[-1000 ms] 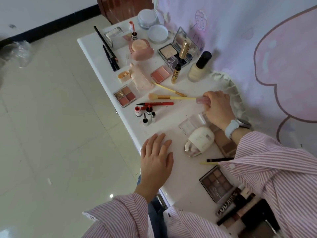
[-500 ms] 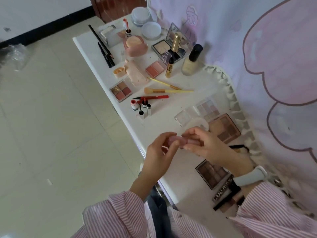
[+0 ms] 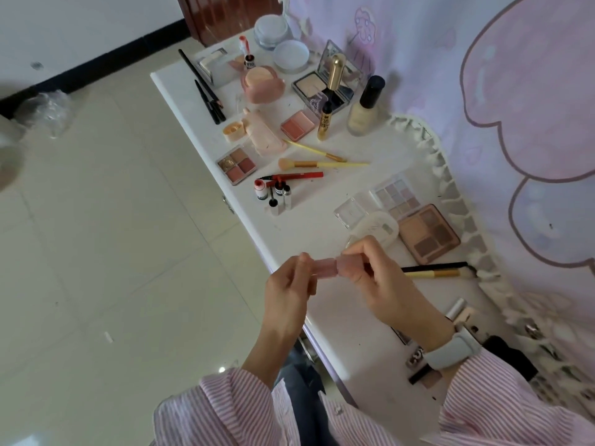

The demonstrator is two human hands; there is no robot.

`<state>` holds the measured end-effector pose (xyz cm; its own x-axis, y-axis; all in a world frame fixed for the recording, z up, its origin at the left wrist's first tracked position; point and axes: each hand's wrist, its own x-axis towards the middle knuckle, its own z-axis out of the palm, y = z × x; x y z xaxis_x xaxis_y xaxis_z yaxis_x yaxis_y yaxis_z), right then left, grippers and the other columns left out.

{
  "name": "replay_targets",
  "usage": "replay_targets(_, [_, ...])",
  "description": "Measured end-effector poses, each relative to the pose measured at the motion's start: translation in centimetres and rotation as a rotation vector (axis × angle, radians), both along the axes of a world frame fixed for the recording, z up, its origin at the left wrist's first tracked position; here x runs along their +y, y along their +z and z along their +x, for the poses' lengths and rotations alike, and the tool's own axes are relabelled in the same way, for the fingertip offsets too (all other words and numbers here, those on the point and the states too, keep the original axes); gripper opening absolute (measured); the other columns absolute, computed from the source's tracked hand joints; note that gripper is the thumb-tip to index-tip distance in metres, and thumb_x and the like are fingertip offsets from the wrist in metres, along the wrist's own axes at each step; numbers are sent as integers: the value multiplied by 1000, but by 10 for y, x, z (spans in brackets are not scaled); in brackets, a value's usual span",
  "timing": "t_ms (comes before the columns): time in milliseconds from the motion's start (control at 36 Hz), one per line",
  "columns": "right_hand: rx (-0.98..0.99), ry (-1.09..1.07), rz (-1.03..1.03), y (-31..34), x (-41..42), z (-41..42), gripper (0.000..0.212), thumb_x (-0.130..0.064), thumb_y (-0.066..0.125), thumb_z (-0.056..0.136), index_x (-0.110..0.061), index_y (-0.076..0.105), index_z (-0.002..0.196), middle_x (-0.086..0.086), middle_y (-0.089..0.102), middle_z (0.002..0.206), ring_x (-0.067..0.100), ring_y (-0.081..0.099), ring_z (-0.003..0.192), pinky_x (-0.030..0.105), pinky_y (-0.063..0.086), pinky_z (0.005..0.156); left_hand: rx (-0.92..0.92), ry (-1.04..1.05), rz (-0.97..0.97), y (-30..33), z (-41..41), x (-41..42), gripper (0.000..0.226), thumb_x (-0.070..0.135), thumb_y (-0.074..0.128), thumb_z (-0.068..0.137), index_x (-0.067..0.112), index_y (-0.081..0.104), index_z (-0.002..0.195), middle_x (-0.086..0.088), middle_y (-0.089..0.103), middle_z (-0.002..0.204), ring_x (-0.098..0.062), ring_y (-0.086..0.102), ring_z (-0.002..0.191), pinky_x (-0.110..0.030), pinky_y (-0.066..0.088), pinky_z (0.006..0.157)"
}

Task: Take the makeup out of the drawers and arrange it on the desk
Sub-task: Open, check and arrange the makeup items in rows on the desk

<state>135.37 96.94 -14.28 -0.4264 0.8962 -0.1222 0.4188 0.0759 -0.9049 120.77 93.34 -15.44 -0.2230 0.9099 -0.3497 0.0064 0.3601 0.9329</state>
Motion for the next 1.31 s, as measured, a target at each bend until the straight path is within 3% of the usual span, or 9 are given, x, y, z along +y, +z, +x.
replay_targets(111, [39,19,10,9,1,-8,29,-37,50,89,-9,50,96,-8,53,78,3,47,63,15,40,58,-9,27,46,0,-4,0,42,36,36,99,7,59,81,10,46,53,-4,38,50,-18,33,53])
replay_targets(222, [87,-104,-176,13,11,-8,12,-20,47,95,-14,52,86,-17,59,60,-4,54,59,12,41,56,140,-179,222,-5,-7,-5,33,52,48,86,31,50,111,16,65,80,-3,56,69,-14,43,62])
replay_targets(389, [94,-117,-193,3,3,-9,18,-14,43,97,-8,52,83,-9,47,53,0,40,48,12,35,51,122,-89,62,4,-5,5,29,22,42,98,12,50,72,13,52,49,-5,44,45,-20,36,51])
replay_targets(528, [61,-101,-98,-3,0,-6,21,-35,43,91,-17,53,94,-2,60,79,14,56,68,27,49,65,61,-117,-43,11,-5,11,32,26,40,98,8,42,72,5,45,50,-9,35,42,-20,31,44])
replay_targets(639, [2,92,-77,2,5,-4,17,-30,45,90,-17,52,101,-7,57,94,0,54,76,15,41,66,-115,-66,-279,10,-9,16,33,26,34,100,9,41,73,0,52,52,-10,31,38,-19,27,38])
replay_targets(833, [-89,-89,-301,7,16,-15,27,-39,38,96,-17,52,90,-4,57,60,0,46,43,17,37,52,182,2,-8,6,-6,15,34,15,41,98,10,37,64,0,40,51,-13,32,46,-22,30,45])
replay_targets(1056, [10,107,-170,4,16,-7,15,-14,49,94,-26,52,102,-17,58,96,5,55,88,22,44,79,116,23,-25,0,-11,17,34,13,39,98,9,36,64,9,41,42,-9,33,41,-25,30,46])
replay_targets(1250, [-12,-89,-272,5,18,-16,27,-26,42,96,-5,55,86,-5,49,57,5,42,50,20,36,54,222,-39,18,2,-9,15,31,16,39,97,7,38,67,-19,53,59,-19,36,49,-40,34,48])
replay_targets(1306, [-18,-3,-174,4,17,-13,16,-22,43,97,-13,56,91,-8,54,68,4,48,60,18,40,59,168,-39,-16,2,-10,16,31,14,38,98,7,38,68,-4,53,51,-15,37,46,-30,33,45])
